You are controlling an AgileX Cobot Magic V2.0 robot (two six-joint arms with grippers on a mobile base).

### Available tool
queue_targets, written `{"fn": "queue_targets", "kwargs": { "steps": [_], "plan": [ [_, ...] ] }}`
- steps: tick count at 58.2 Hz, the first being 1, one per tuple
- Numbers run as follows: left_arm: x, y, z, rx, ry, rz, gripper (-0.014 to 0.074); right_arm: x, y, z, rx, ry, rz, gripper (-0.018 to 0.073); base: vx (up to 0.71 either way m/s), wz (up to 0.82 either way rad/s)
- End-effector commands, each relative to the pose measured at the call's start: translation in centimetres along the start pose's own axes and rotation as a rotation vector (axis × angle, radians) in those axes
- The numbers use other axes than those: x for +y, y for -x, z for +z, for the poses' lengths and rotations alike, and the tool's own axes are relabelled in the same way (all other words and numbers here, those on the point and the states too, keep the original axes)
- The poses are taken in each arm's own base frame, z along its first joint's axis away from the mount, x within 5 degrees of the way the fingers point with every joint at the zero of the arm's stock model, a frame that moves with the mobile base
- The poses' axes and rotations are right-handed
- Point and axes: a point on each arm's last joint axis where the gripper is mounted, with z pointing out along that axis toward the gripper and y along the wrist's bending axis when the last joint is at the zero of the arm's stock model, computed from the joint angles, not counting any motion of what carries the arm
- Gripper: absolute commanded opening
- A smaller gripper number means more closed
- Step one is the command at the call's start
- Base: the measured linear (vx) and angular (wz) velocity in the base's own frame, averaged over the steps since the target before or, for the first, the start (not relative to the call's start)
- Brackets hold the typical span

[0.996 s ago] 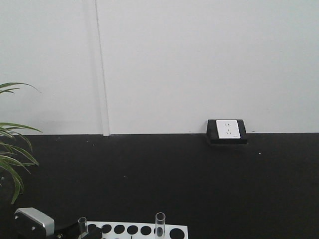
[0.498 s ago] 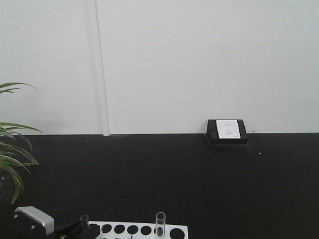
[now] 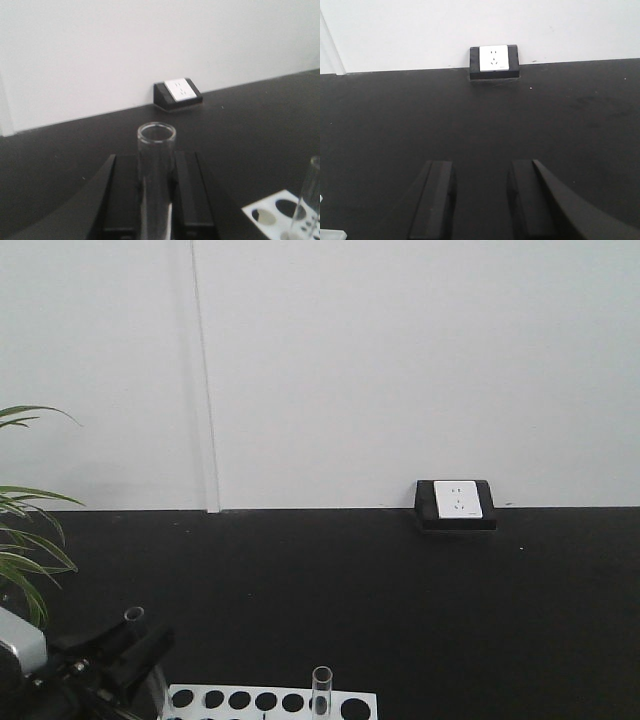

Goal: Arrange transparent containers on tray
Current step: 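Move the right gripper down to the other glass tube in the rack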

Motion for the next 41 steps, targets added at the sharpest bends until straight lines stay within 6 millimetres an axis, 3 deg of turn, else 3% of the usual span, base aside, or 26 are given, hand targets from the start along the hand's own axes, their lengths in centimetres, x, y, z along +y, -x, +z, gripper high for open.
{"fn": "queue_targets", "kwargs": {
  "steps": [1,10,17,32,41],
  "plan": [
    [-0.3,4.1,-0.5,-0.131,0.017,0.012,0.0135,-0.1,1.7,-0.2,-0.105,-0.008,-0.011,0.0346,0.0,0.0],
    [-0.2,8.0,-1.3,-0.146,0.082,0.074,0.0135,-0.1,1.7,-0.2,-0.105,-0.008,-0.003,0.0346,0.0,0.0],
    [0.1,9.6,-2.4,-0.181,0.159,0.044,0.0135,0.5,1.6,0.1,-0.103,0.03,-0.014,0.0346,0.0,0.0],
    [0.3,10.7,-3.6,-0.232,0.211,0.053,0.0139,7.8,0.7,1.9,-0.129,0.403,-0.182,0.0346,0.0,0.0],
    [0.3,10.7,-3.6,-0.23,0.211,0.052,0.0138,11.2,-1.0,3.7,-0.107,0.514,-0.195,0.0346,0.0,0.0]
  ]
}}
